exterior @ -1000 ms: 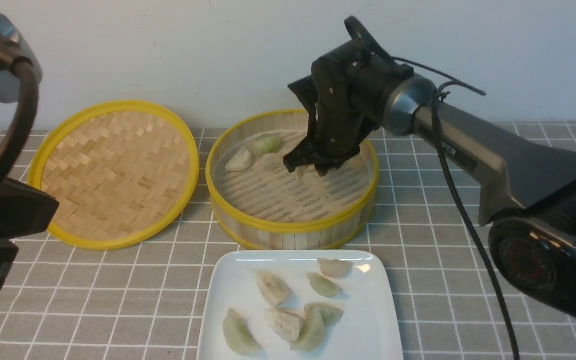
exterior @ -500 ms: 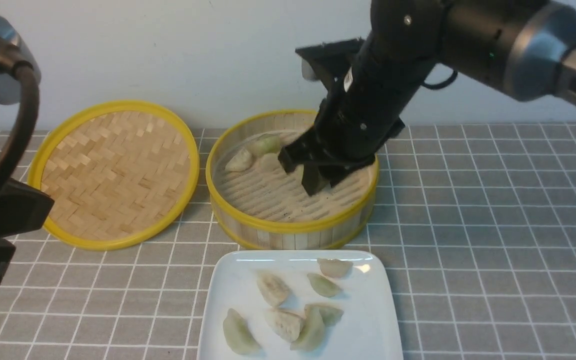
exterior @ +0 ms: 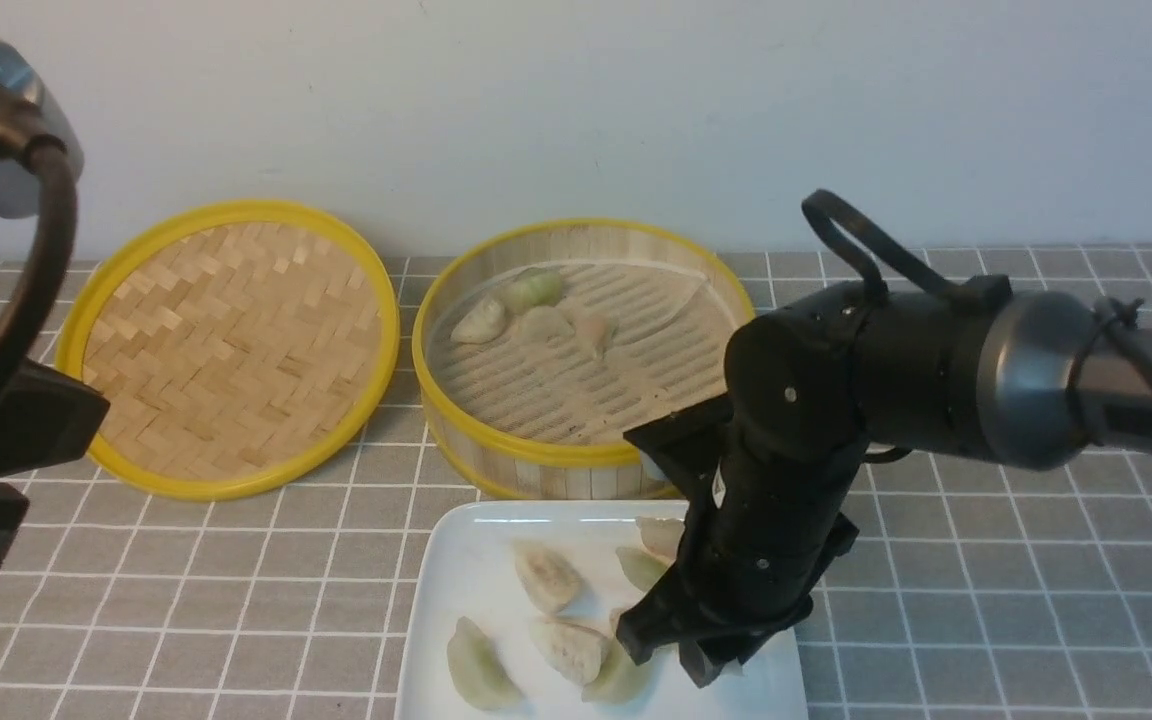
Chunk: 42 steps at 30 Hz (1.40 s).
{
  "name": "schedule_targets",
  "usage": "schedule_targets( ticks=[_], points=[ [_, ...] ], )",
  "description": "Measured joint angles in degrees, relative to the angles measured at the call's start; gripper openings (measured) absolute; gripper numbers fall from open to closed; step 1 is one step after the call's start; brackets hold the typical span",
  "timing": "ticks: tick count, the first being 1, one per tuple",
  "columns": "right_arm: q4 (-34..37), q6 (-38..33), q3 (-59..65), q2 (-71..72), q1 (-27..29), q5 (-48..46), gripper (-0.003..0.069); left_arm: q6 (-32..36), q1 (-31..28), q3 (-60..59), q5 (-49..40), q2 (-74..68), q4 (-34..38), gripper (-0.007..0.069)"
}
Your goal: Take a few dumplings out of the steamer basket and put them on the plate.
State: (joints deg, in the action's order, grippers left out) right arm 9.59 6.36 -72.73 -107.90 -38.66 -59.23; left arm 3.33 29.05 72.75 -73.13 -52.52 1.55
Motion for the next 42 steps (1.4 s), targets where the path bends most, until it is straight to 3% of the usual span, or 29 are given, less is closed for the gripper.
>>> schedule_targets(
  ticks=[4, 8, 11, 15, 18, 19, 22, 31, 37, 42],
  points=[
    [0.0, 0.9, 0.0, 0.0, 0.0, 1.0, 0.0289, 0.0, 0.0, 0.0, 0.0, 0.0, 0.0, -0.0005],
    [0.0, 1.7, -0.1, 0.0, 0.0, 0.6, 0.0456, 0.0, 0.0, 0.0, 0.0, 0.0, 0.0, -0.0005],
    [0.0, 1.7, -0.6, 0.0, 0.0, -1.1, 0.0492, 0.0, 0.0, -0.3, 0.0, 0.0, 0.0, -0.0005],
    [-0.9, 1.5, -1.4, 4.1, 0.0, -4.0, 0.0399, 0.0, 0.0, -0.6, 0.0, 0.0, 0.7, -0.0005],
    [-3.3, 1.9, -1.7, 12.0, 0.0, -4.6, 0.0248, 0.0, 0.0, -0.6, 0.0, 0.0, 1.1, -0.0005],
    [-4.3, 2.4, -1.8, 16.1, 0.0, -4.8, 0.0165, 0.0, 0.0, -0.6, 0.0, 0.0, 1.1, -0.0005],
    [-6.3, 3.9, -1.8, 26.5, 0.0, -4.8, 0.0034, 0.0, 0.0, -0.6, 0.0, 0.0, 1.3, -0.0005],
    [-13.3, 7.2, 1.7, 57.1, 0.0, 2.5, -0.0015, 0.0, 0.0, -0.6, 2.0, 0.0, 6.4, -0.0005],
    [-18.5, 9.8, 17.3, 78.1, 0.0, 15.1, -0.0015, 0.0, 0.0, -0.6, 9.0, 0.0, 11.7, -0.0005],
    [-25.1, 16.4, 29.5, 91.7, 0.0, 22.9, -0.0015, 0.0, 0.0, -0.6, 11.1, 0.0, 14.7, -0.0005]
  ],
)
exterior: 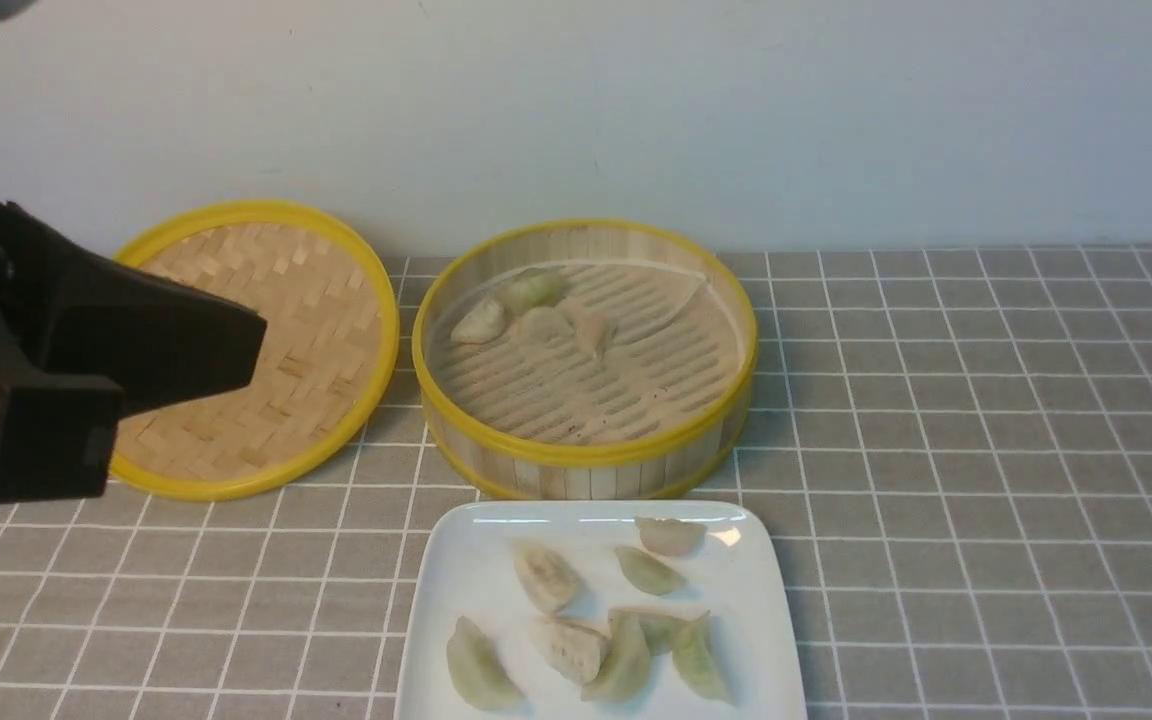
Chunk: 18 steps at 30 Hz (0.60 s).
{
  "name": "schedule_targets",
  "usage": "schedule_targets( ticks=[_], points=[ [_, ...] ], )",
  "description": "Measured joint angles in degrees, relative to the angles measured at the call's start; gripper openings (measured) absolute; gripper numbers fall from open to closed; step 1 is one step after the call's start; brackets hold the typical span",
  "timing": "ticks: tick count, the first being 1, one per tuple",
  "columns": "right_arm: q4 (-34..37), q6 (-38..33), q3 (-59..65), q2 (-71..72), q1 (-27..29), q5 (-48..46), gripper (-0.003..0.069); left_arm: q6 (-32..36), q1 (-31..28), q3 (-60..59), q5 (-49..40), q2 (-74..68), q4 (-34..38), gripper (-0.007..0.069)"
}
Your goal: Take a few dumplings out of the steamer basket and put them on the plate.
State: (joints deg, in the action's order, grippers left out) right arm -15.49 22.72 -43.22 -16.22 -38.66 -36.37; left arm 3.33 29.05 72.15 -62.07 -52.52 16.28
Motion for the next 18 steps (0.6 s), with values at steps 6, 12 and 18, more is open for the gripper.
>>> schedule_targets(
  ticks=[6, 12, 18],
  points=[
    [-5.4, 5.8, 9.7, 14.1, 0.0, 2.3, -0.0015, 0.0, 0.0, 0.0, 0.2, 0.0, 0.9, -0.0005],
    [-6.9, 6.4, 11.6, 17.1, 0.0, 2.7, -0.0015, 0.2, 0.0, 0.0, -0.1, 0.1, 2.0, -0.0005],
    [-7.3, 6.4, 11.6, 17.3, 0.0, 2.8, -0.0015, 0.4, 0.0, -0.1, -0.8, 3.5, 2.1, -0.0005]
  ],
)
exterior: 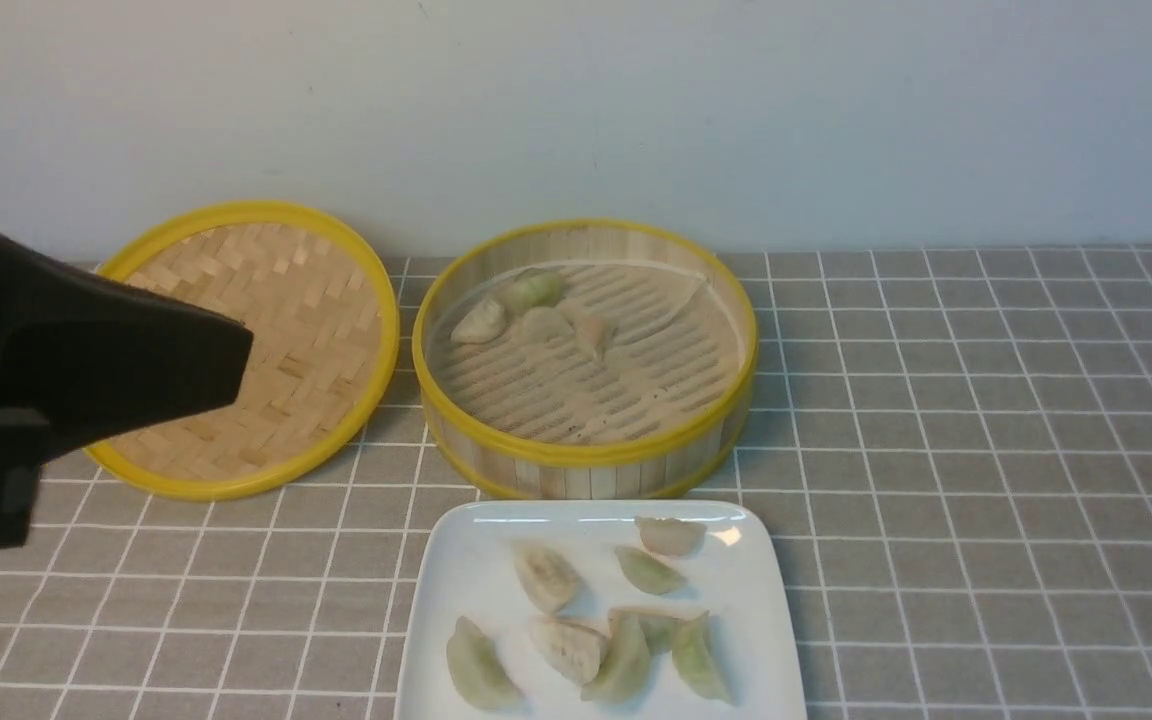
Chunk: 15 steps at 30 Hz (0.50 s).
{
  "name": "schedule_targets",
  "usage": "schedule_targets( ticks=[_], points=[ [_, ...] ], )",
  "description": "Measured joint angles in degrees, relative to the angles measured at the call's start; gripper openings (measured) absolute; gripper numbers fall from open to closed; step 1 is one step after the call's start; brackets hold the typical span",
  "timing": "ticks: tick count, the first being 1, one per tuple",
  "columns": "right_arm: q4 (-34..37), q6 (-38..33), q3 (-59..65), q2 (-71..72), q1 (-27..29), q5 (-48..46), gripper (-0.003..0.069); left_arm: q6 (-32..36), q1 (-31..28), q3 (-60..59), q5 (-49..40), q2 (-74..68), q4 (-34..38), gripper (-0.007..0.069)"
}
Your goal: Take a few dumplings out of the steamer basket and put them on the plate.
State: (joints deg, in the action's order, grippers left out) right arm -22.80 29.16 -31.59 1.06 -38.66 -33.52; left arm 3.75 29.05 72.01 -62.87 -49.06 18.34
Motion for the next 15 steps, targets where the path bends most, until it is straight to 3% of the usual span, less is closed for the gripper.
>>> schedule_targets(
  ticks=[9, 15],
  points=[
    [0.0, -1.1, 0.0, 0.0, 0.0, 0.0, -0.0015, 0.1, 0.0, -10.0, 11.1, 17.5, 0.2, -0.0005],
    [-0.1, -1.1, 0.0, 0.0, 0.0, 0.0, -0.0015, -0.2, 0.0, -15.1, 12.4, 25.5, 1.3, -0.0005]
  ],
)
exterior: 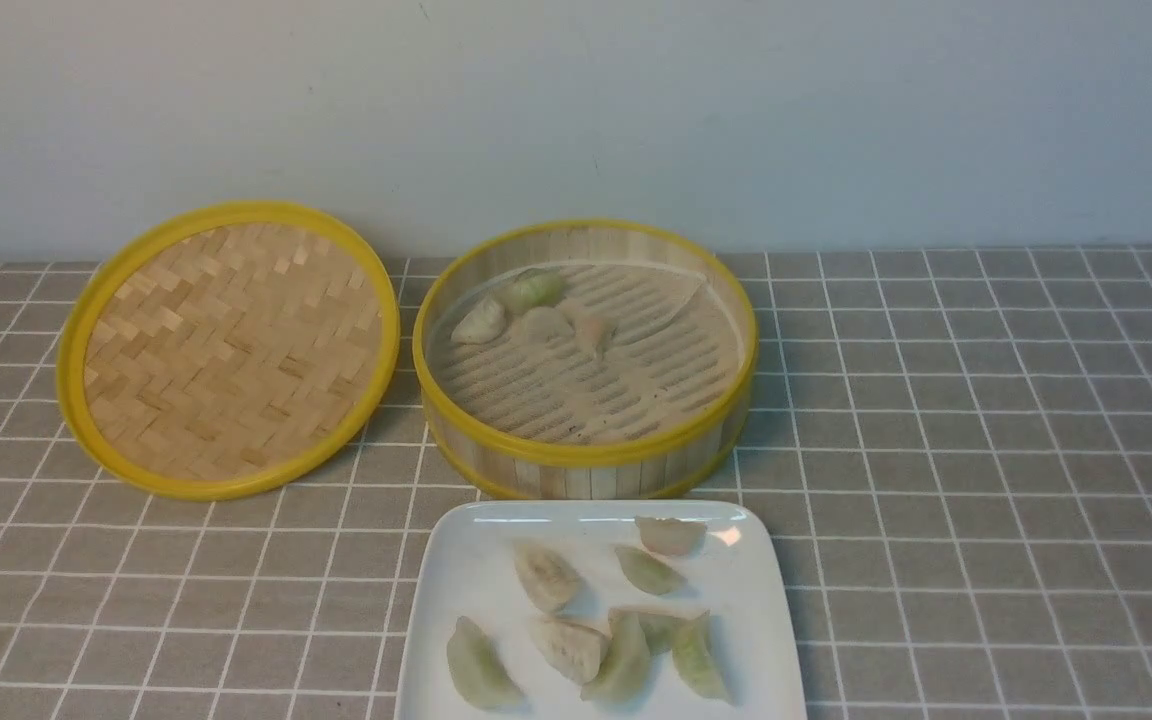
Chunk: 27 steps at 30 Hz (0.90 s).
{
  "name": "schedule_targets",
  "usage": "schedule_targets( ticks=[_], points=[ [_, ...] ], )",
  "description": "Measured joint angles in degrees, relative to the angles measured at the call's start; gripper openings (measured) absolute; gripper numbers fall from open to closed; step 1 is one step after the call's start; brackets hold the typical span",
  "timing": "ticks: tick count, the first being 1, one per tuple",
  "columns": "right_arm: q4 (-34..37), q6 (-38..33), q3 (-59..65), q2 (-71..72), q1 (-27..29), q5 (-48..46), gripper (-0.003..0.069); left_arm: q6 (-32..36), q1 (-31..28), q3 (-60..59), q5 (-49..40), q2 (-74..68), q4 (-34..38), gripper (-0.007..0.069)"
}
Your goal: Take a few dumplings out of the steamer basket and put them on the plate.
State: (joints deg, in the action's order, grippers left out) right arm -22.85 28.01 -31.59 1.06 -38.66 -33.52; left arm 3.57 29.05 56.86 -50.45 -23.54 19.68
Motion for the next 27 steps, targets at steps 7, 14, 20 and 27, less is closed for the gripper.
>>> schedule_targets(
  ticks=[7, 14, 20, 27],
  points=[
    [0.0, 0.0, 0.0, 0.0, 0.0, 0.0, -0.0015, 0.0, 0.0, -2.4, 0.1, 3.8, 0.6, -0.0005],
    [0.0, 0.0, 0.0, 0.0, 0.0, 0.0, -0.0015, 1.2, 0.0, -3.0, 2.3, 3.9, -0.4, -0.0005],
    [0.0, 0.0, 0.0, 0.0, 0.0, 0.0, -0.0015, 1.4, 0.0, -4.3, 8.0, 4.2, -4.0, -0.0005],
    [0.0, 0.0, 0.0, 0.0, 0.0, 0.0, -0.0015, 1.0, 0.0, -15.9, 13.6, 8.7, -15.3, -0.0005]
  ],
)
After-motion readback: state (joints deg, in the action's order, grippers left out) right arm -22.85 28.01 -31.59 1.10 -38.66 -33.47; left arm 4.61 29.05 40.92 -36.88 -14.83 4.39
